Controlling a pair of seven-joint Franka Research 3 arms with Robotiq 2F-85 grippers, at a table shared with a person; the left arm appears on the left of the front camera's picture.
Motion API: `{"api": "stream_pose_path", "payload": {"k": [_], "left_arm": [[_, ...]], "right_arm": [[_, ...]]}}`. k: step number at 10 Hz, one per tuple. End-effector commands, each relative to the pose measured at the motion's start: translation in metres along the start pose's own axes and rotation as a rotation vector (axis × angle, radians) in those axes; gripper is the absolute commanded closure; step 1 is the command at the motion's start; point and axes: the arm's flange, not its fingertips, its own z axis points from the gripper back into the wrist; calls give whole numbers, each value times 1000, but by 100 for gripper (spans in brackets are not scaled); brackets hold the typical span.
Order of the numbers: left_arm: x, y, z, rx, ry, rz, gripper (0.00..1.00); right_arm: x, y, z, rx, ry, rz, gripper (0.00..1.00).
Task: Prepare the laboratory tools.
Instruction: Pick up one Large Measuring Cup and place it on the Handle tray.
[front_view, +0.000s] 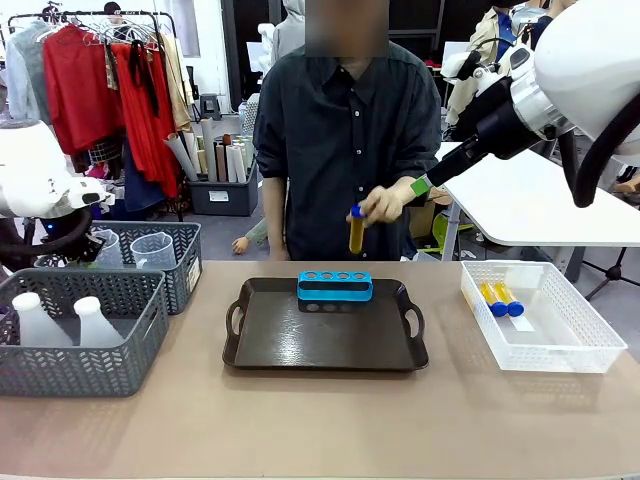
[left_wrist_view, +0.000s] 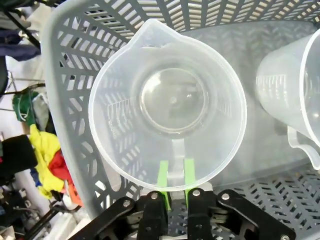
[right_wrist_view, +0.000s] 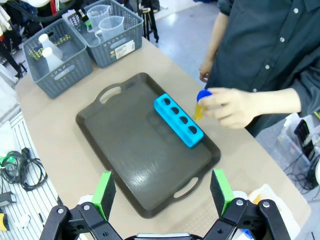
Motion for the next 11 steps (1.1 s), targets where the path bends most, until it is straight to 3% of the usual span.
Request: {"api": "stream_pose_path", "payload": {"k": [1, 4, 7, 11], "left_arm": [[0, 2, 8, 6, 7, 7, 100], [-1, 1, 37, -33, -3, -25, 100], [2, -12, 118, -110, 32, -168, 100], [1, -68, 235, -119, -112, -424, 100]], "right_arm": [[0, -1, 1, 3, -1, 3, 0], [0, -1, 1, 3, -1, 3, 0], [0, -1, 1, 3, -1, 3, 0], [0, -1, 1, 3, -1, 3, 0]]}}
